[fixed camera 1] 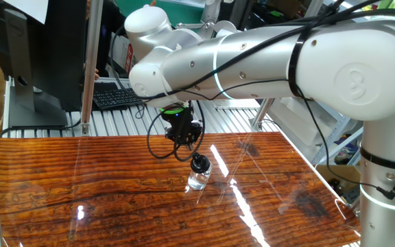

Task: Screw the lid onto the jar

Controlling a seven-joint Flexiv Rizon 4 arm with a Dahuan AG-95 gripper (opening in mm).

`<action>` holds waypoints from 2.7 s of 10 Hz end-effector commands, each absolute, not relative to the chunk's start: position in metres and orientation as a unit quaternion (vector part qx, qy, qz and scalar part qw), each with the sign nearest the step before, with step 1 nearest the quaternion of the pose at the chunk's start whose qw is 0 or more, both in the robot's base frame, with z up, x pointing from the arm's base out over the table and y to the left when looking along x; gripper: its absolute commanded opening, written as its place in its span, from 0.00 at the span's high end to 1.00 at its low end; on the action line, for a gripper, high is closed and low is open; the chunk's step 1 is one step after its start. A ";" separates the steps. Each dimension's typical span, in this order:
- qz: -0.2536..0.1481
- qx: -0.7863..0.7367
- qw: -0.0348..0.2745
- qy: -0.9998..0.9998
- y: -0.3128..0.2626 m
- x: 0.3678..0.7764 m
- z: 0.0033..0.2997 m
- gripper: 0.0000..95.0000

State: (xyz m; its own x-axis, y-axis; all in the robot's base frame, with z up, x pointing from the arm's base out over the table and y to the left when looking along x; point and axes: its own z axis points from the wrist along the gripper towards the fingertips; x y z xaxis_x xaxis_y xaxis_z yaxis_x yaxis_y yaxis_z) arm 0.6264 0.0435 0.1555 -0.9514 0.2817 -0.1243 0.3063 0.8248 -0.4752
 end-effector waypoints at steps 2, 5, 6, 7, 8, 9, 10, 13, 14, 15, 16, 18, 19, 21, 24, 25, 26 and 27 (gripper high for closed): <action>-0.253 0.153 0.022 0.955 0.043 0.626 0.156 1.00; -0.254 0.150 0.020 0.955 0.041 0.627 0.155 1.00; -0.256 0.150 0.020 0.955 0.041 0.627 0.155 1.00; -0.259 0.149 0.019 0.954 0.041 0.627 0.155 0.80; -0.264 0.149 0.019 0.953 0.041 0.627 0.155 0.80; -0.266 0.150 0.018 0.952 0.041 0.627 0.155 0.60; -0.266 0.150 0.018 0.952 0.040 0.627 0.155 0.60; -0.265 0.148 0.017 0.953 0.037 0.628 0.154 0.60; -0.264 0.145 0.016 0.953 0.035 0.629 0.152 0.60; -0.263 0.144 0.016 0.954 0.034 0.629 0.151 0.60; -0.263 0.144 0.016 0.954 0.034 0.629 0.151 0.60; -0.263 0.145 0.016 0.954 0.034 0.629 0.151 0.60; -0.263 0.145 0.017 0.954 0.034 0.629 0.150 0.80; -0.263 0.145 0.019 0.954 0.034 0.629 0.147 0.80; -0.263 0.145 0.020 0.954 0.033 0.630 0.145 0.60; -0.264 0.146 0.020 0.953 0.033 0.630 0.145 0.60; -0.264 0.147 0.020 0.953 0.033 0.630 0.145 0.60; -0.263 0.148 0.020 0.953 0.033 0.630 0.145 0.60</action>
State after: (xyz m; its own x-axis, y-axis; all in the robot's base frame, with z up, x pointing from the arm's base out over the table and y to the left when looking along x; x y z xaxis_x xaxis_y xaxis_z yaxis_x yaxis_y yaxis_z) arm 0.6293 0.0326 0.1451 -0.9554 0.2710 -0.1176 0.2929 0.8170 -0.4967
